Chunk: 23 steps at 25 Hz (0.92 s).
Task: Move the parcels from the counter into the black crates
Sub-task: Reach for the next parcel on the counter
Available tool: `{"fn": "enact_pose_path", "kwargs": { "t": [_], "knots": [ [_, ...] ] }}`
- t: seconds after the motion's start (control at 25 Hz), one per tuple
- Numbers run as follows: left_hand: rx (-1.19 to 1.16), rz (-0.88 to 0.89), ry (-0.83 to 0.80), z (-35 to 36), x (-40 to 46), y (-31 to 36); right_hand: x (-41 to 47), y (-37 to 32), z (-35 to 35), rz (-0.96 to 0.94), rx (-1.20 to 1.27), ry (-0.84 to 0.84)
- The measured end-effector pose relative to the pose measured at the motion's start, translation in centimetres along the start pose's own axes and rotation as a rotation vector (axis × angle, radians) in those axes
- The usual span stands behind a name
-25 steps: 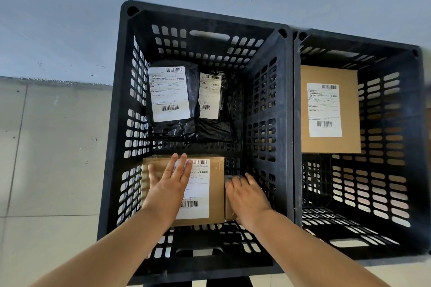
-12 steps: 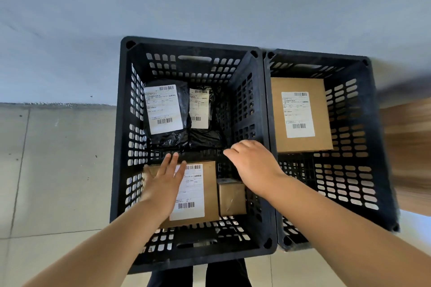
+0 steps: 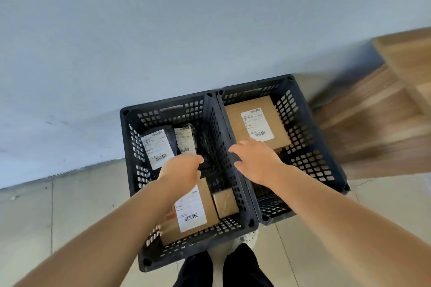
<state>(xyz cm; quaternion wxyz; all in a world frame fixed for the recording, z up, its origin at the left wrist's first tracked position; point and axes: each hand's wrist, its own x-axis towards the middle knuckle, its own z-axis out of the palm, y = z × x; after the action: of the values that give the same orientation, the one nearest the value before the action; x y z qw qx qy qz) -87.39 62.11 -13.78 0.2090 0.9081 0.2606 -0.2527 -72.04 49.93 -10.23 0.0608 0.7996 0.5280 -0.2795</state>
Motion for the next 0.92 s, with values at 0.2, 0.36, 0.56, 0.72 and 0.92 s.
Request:
{"fn": "enact_pose_path", "kwargs": {
  "t": [0.2, 0.36, 0.56, 0.72, 0.92],
  "knots": [
    [-0.074, 0.064, 0.094, -5.3, -2.7, 6.2, -7.0, 2.0, -4.4, 0.094, 0.173, 0.097],
    [-0.145, 0.111, 0.187, -7.1, -5.6, 13.7, -13.8, 5.6, -6.5, 0.146, 0.317, 0.208],
    [-0.19, 0.137, 0.27, -8.4, -7.0, 25.3, -22.3, 12.8, -6.9, 0.179, 0.391, 0.268],
    [-0.216, 0.182, 0.304, -6.7, -8.4, 36.9, -31.6, 21.1, -5.6, 0.215, 0.449, 0.306],
    [-0.303, 0.3, 0.325, -5.6, -9.5, 50.2, -42.0, 31.1, -5.6, 0.337, 0.449, 0.389]
  ]
}}
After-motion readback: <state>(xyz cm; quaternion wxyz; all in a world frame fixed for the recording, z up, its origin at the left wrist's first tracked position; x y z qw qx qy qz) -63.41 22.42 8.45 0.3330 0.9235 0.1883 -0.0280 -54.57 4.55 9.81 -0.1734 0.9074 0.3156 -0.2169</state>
